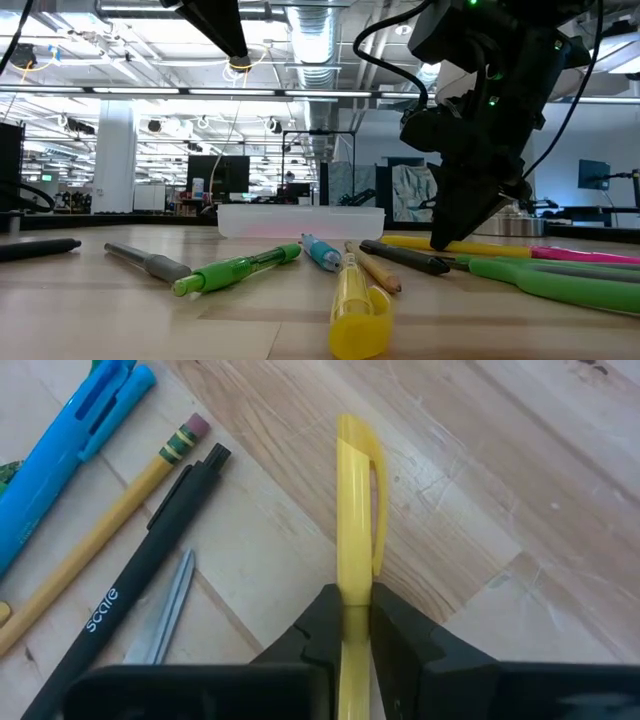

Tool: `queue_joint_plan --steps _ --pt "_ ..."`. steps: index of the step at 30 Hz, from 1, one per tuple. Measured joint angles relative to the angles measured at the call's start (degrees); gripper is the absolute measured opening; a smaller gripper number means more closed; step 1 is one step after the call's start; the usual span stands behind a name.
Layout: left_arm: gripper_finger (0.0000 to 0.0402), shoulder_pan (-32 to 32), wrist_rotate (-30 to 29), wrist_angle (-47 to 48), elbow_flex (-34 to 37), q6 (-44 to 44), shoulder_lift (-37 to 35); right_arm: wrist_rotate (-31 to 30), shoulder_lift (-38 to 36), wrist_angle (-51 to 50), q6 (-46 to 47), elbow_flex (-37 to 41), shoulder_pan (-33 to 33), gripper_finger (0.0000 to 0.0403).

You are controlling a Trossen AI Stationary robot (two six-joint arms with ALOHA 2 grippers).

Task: Pick & place school supplies into a supply box
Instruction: Put the yellow pen into the supply box

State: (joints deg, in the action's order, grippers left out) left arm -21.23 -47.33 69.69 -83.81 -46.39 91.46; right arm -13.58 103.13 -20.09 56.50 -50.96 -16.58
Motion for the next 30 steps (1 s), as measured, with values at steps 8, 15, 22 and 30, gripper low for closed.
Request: queue_joint_plan --steps 8,15,22,30 --pt "0.0139 0.0 0.1 0.0 0.0 -0.1 0.0 0.2 -0.5 0.0 0.0 0.1 -0.3 0.0021" --pt "0.0139 0.0 0.1 0.0 0.0 -0.3 0.0 0.9 -3.1 -1.1 -1.0 0.3 -0.2 0.0021" --pt "0.0139 0.0 0.2 0.0 0.0 -0.3 0.0 1.0 -6.3 -1.9 -2.4 0.4 -0.2 0.0016" --pt "0.0139 0.0 0.2 0.0 0.0 -0.4 0.0 0.2 -11.2 -1.7 -6.7 0.3 -0.2 0.0017"
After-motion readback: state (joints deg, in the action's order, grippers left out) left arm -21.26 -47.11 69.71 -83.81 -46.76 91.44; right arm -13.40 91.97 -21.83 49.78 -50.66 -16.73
